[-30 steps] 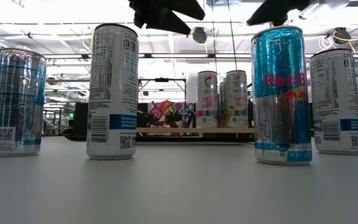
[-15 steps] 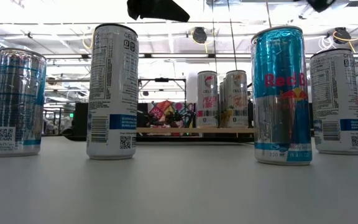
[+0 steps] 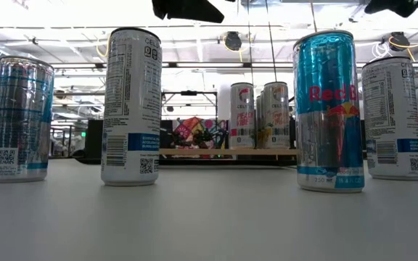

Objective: Place canned beverage on shelf
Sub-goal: Put the top white blue soda can on the shelf

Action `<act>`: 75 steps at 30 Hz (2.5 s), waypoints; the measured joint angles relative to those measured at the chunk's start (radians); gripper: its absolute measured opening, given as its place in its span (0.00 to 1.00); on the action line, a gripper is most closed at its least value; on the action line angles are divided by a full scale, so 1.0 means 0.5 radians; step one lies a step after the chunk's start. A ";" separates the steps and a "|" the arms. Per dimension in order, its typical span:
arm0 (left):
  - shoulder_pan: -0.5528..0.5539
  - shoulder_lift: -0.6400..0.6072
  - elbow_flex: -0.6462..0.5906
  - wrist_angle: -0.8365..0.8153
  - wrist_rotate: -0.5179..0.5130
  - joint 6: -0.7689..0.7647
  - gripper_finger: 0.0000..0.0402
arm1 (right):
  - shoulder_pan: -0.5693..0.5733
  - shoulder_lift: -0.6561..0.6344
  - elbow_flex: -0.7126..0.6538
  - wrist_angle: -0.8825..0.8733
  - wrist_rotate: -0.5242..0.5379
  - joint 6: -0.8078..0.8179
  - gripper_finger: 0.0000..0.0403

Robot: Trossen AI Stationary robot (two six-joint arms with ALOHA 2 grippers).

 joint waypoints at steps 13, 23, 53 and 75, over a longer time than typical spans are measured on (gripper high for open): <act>0.000 0.000 0.000 -0.006 0.001 -0.001 0.83 | 0.000 0.065 0.057 -0.582 -0.052 0.738 0.54; 0.000 0.000 0.000 -0.011 0.001 -0.104 0.83 | 0.063 0.197 0.057 -0.645 -0.212 0.718 0.66; 0.002 0.000 0.000 -0.007 -0.041 -0.302 0.83 | 0.410 0.289 0.056 -0.773 0.103 0.696 0.71; 0.085 0.000 0.000 -0.030 -0.045 -0.102 0.83 | 0.428 0.466 0.054 -1.069 0.651 1.084 0.71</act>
